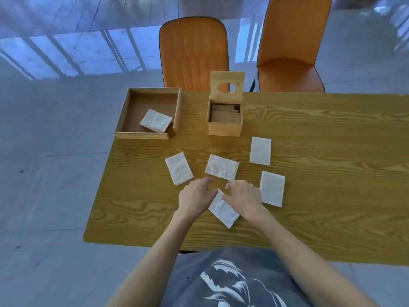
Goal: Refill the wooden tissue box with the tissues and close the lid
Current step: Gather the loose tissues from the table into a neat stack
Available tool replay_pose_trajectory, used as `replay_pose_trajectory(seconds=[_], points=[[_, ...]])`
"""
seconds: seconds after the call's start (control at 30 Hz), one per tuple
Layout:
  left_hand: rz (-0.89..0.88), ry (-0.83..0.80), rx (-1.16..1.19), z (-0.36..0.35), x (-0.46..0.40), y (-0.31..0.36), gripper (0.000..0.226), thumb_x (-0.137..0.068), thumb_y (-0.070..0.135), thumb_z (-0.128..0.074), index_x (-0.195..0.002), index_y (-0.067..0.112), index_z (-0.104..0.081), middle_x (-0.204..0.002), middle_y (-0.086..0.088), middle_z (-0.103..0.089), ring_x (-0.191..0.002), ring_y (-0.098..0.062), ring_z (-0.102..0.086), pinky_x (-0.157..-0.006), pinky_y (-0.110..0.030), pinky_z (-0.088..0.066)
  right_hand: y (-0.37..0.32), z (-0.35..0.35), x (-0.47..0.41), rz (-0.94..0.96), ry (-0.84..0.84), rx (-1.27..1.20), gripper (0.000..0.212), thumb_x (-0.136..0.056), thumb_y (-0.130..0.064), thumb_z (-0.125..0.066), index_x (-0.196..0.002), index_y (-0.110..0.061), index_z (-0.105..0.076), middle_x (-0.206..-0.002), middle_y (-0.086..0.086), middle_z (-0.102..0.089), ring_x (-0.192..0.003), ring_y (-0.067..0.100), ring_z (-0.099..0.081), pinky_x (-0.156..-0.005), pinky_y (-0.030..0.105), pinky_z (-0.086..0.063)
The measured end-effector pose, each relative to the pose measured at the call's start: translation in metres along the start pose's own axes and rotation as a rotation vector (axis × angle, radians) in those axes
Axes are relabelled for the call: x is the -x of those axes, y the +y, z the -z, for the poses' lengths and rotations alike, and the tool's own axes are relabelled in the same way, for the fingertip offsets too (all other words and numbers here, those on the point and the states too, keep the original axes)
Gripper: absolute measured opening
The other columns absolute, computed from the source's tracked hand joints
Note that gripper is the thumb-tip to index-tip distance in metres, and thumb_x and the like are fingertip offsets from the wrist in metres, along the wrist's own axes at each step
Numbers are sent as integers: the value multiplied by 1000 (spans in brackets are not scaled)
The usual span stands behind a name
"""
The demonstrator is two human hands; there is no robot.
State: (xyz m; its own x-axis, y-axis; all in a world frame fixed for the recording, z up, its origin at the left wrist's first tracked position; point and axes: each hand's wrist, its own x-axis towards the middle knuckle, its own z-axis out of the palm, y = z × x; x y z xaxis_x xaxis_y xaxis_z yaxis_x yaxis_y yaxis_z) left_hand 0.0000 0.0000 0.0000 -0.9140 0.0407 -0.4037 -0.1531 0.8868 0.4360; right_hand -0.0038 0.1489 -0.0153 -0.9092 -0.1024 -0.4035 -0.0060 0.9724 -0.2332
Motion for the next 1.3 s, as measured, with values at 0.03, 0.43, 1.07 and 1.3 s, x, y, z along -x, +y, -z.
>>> replay_pose_trajectory(seconds=[0.03, 0.43, 1.07, 1.3], points=[[25, -3, -7, -3, 4, -1, 46, -91, 44, -54, -134, 28, -55, -121, 4, -67, -111, -19, -62, -84, -36, -51, -3, -2, 2, -10, 0, 9, 39, -93, -47, -59, -120, -21, -63, -114, 2, -67, -103, 25, -67, -78, 37, -53], [132, 36, -15, -48, 15, -29, 46, -90, 44, -60, -131, 24, -55, -118, -3, -61, -110, -24, -59, -87, -40, -51, 0, -28, -4, -45, 18, -75, 29, -88, -42, -67, -108, -20, -63, -108, 0, -60, -100, 22, -64, -76, 36, -49], [439, -28, 1312, -43, -8, -29, 24, -87, 16, -72, -108, 5, -70, -93, -9, -73, -92, -23, -68, -79, -31, -58, 15, -12, -43, 10, 4, -693, 30, -78, -43, -80, -94, -19, -70, -88, -7, -71, -82, 9, -68, -73, 27, -56], [602, 7, 1494, -46, -12, -32, 9, -93, 18, -65, -98, 11, -67, -96, -11, -70, -94, -26, -66, -90, -44, -55, 10, 3, -75, -81, 269, -286, 43, -88, -33, -71, -127, -16, -62, -128, 7, -59, -117, 24, -55, -80, 34, -49]])
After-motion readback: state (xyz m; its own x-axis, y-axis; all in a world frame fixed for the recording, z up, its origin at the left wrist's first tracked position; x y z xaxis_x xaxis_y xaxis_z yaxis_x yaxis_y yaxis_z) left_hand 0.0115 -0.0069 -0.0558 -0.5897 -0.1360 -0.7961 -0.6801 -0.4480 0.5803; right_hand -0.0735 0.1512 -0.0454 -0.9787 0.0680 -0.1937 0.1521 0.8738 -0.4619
